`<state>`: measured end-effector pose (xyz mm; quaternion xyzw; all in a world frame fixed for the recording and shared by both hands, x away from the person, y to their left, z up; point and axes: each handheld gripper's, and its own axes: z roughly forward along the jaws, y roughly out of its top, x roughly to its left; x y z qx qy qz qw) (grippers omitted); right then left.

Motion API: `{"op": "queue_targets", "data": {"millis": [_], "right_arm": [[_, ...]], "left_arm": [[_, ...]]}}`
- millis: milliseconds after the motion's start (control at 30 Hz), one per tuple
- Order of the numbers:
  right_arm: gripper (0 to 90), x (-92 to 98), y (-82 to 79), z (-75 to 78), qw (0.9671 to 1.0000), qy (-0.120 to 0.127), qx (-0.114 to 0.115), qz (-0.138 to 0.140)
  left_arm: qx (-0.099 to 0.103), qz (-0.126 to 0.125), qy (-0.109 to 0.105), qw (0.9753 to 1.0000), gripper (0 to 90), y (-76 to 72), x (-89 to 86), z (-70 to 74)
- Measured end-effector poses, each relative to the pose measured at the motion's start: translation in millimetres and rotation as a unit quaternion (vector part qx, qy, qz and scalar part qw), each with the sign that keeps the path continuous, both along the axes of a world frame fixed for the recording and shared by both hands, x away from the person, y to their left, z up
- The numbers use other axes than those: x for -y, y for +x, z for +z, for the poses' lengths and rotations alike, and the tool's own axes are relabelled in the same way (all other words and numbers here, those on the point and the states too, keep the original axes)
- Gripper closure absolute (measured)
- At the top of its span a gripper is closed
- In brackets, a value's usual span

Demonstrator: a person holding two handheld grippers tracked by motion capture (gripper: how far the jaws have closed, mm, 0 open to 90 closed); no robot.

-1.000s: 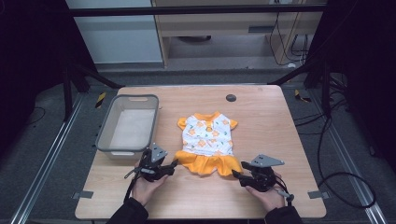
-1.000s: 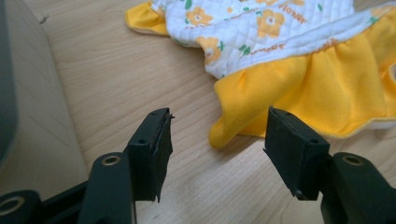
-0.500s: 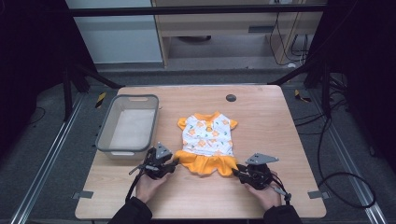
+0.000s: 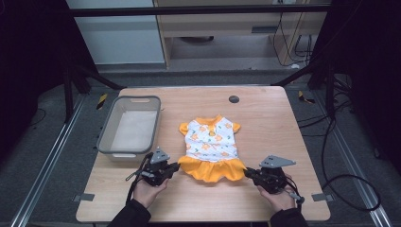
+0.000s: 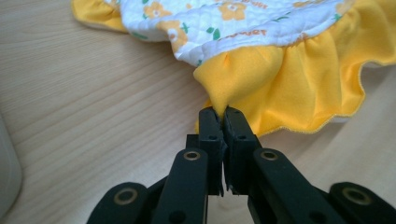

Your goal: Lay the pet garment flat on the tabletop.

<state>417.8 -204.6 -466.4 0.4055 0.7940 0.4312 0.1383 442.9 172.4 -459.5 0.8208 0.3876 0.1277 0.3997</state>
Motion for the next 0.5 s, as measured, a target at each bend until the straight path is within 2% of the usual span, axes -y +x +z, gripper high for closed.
{"op": "queue_targets", "data": {"millis": [100, 133, 167, 200, 233, 300, 333, 367, 400, 433, 500], "right_arm": [[85.0, 6.0, -1.9, 1.2, 1.0, 0.003, 0.002, 0.002], [84.3, 9.5, -2.8, 1.5, 1.0, 0.004, -0.004, -0.001], [83.6, 10.4, -2.6, 1.0, 1.0, 0.004, -0.004, -0.001], [82.6, 10.7, -2.4, 0.3, 1.0, 0.003, -0.007, 0.001], [82.6, 10.7, -2.4, 0.3, 1.0, 0.003, -0.007, 0.001], [79.2, 9.7, -2.4, -1.5, 0.9999, -0.004, -0.012, 0.003], [77.2, 8.7, -2.9, -2.1, 0.9999, -0.004, -0.012, 0.003], [73.1, 7.7, -3.7, -1.1, 1.0, -0.001, -0.004, 0.002], [71.9, 7.4, -4.6, 0.2, 1.0, 0.0, 0.005, -0.001], [71.9, 7.4, -4.6, 0.2, 1.0, 0.0, 0.005, -0.001], [72.9, 7.8, -5.2, 4.0, 0.9996, 0.014, 0.023, -0.002]], "left_arm": [[-0.005, -0.009, -0.007, 0.9999, 86.9, -8.1, -1.9, 3.4], [-0.016, -0.016, -0.015, 0.9996, 86.8, -15.5, -3.1, 5.0], [-0.016, -0.016, -0.015, 0.9996, 86.7, -15.5, -3.1, 5.0], [-0.026, -0.022, -0.009, 0.9994, 86.4, -20.7, -1.9, 3.6], [-0.026, -0.022, -0.009, 0.9994, 86.1, -20.7, -1.9, 3.6], [-0.025, -0.019, 0.011, 0.9994, 84.7, -22.4, -0.2, -0.1], [-0.022, -0.014, 0.01, 0.9996, 80.2, -22.4, 0.1, -1.4], [-0.016, -0.009, 0.009, 0.9998, 68.3, -22.5, -0.1, -1.4], [0.0, -0.001, 0.001, 1.0, 64.0, -23.5, -1.8, 1.5], [0.0, -0.001, 0.001, 1.0, 63.3, -23.5, -1.8, 1.5], [0.016, 0.004, -0.01, 0.9998, 61.2, -25.2, -3.7, 7.0]]}}
